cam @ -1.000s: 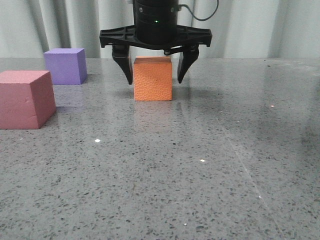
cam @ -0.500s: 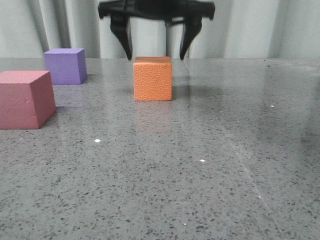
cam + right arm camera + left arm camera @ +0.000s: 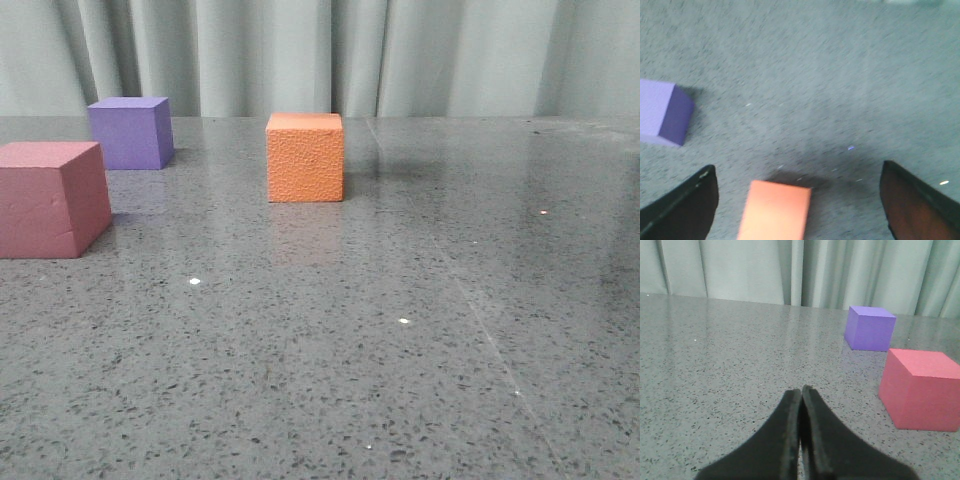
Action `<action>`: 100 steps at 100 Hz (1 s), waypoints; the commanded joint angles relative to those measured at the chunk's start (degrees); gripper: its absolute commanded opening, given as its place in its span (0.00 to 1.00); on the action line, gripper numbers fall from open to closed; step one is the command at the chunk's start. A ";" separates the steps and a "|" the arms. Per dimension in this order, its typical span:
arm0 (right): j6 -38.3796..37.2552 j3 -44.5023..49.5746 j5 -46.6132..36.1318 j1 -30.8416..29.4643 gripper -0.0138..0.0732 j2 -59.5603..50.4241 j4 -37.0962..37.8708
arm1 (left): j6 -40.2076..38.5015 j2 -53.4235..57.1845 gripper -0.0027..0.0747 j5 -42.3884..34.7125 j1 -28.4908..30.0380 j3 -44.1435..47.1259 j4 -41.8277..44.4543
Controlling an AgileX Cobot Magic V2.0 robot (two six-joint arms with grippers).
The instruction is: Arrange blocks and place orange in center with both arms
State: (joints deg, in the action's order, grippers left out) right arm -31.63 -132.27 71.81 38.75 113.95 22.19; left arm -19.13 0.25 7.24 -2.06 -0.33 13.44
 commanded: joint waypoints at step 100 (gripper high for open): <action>18.01 47.03 -16.85 -37.08 0.90 -38.34 -4.70 | -0.13 1.82 0.01 -5.04 -0.05 3.10 0.06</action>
State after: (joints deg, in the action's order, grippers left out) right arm -14.29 -90.64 62.21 3.41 81.70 16.70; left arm -19.13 0.25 7.24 -2.06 -0.33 13.44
